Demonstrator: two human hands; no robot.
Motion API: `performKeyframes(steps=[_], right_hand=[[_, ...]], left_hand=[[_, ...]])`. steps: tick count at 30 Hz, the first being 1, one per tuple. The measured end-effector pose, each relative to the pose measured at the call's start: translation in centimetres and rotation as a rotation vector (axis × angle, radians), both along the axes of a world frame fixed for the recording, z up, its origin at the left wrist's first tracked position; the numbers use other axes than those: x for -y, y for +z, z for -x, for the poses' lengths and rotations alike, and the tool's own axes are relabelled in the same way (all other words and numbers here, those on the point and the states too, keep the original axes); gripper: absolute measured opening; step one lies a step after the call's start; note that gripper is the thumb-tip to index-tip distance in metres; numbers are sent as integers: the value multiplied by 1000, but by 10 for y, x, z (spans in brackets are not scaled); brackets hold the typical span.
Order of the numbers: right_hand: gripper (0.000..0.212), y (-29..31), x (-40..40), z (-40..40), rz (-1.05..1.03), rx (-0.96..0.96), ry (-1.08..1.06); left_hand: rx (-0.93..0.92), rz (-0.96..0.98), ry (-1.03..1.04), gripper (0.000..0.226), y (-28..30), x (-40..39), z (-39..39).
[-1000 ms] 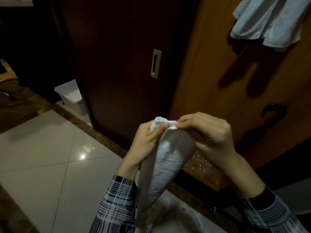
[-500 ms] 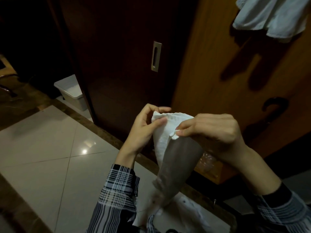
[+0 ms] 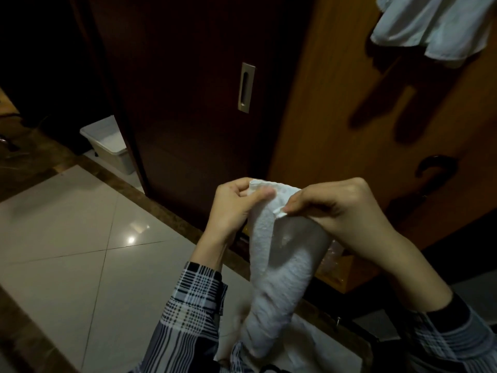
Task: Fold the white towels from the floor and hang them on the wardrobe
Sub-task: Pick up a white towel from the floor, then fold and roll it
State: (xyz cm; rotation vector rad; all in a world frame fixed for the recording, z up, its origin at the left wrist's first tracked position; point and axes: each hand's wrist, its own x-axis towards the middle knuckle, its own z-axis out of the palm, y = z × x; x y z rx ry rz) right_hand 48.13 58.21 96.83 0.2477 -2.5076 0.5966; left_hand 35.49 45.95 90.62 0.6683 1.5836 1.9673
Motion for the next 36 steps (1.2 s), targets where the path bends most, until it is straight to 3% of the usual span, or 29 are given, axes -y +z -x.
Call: performKeyframes(steps=[4,8,13,16,18,21,25,27,29,30,32,34,36], right_hand=[[10,5,8,11,20,33,13],[13,8,6,19,170,11,15],[12,4,5,25,202,-67,-32],[14,-1,5,28,246,-103,-76],[15,-1,6,30,227,-110,-91],[14,1,8,32,184,-121,-104],[18,1,11,36,76,-121,-158],[40,1,8,39,-55,-42,-257],[61,3,-1,39,-93,176,-298],[62,5,-6,38,-72,293,-291],[41,4,-16,35,-33,402,-257],[21,0,-21,32,-12,332,-235],[19,-4,-20,31,-22,245,-214]], left_hand=[[-50,-24,-70,5,14,-3,-9],[-91,-52,-72,14,24,-2,-10],[-102,-96,-92,41,33,5,-5],[-110,-101,-151,36,35,10,-3],[-198,-91,-218,25,32,15,1],[-274,-76,-298,37,26,20,8],[-336,-88,-192,38,19,18,11],[-349,-95,-143,32,16,17,11],[-326,-100,-125,28,13,17,11],[-310,-99,-120,29,12,18,11],[-276,-108,-110,33,10,18,12],[-250,-122,-102,40,7,17,13],[-247,-130,-87,45,5,16,12]])
